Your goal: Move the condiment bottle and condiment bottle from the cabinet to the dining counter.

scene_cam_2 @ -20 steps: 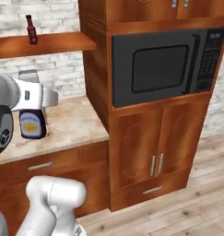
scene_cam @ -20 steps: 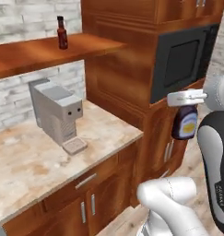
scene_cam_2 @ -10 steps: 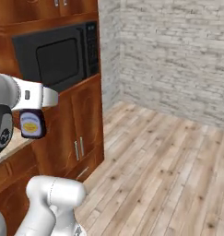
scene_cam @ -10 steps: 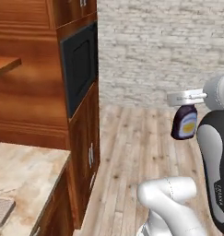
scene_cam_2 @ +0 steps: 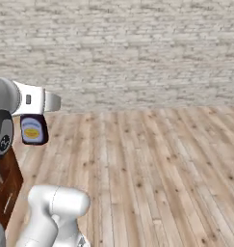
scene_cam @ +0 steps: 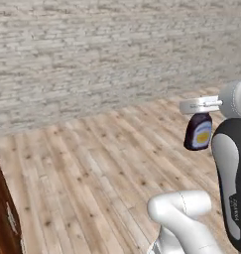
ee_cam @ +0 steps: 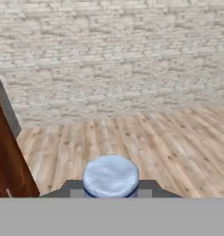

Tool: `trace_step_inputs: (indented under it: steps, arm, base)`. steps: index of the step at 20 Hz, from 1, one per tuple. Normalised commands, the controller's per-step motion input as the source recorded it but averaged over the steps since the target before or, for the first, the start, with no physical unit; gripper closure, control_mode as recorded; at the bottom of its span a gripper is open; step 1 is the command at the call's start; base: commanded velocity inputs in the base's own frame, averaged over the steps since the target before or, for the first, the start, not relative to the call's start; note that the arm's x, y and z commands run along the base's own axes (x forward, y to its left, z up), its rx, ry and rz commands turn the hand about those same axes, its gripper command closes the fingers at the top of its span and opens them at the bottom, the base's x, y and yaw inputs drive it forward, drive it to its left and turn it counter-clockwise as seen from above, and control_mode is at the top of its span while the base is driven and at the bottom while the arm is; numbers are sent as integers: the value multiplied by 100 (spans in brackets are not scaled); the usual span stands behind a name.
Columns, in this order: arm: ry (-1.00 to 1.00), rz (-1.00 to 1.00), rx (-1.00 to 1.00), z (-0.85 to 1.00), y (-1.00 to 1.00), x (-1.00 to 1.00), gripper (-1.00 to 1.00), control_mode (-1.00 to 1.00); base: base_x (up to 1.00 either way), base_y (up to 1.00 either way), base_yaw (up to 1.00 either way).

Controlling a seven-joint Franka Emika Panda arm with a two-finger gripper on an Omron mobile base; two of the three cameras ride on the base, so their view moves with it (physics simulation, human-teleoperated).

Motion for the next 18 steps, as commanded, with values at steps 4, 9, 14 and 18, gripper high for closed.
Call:
trace_step_inputs:
  steps: [4,9,14,18]
  arm:
    - [0,0,0,0,0,0,100,100]
    - [0,0,0,0,0,0,100,100]
    - [0,0,0,0,0,0,100,100]
    - [0,0,0,0,0,0,100,100]
  base:
    - [0,0,-98]
    - [0,0,-97]
    - [0,0,-96]
    - [9,1,-86]
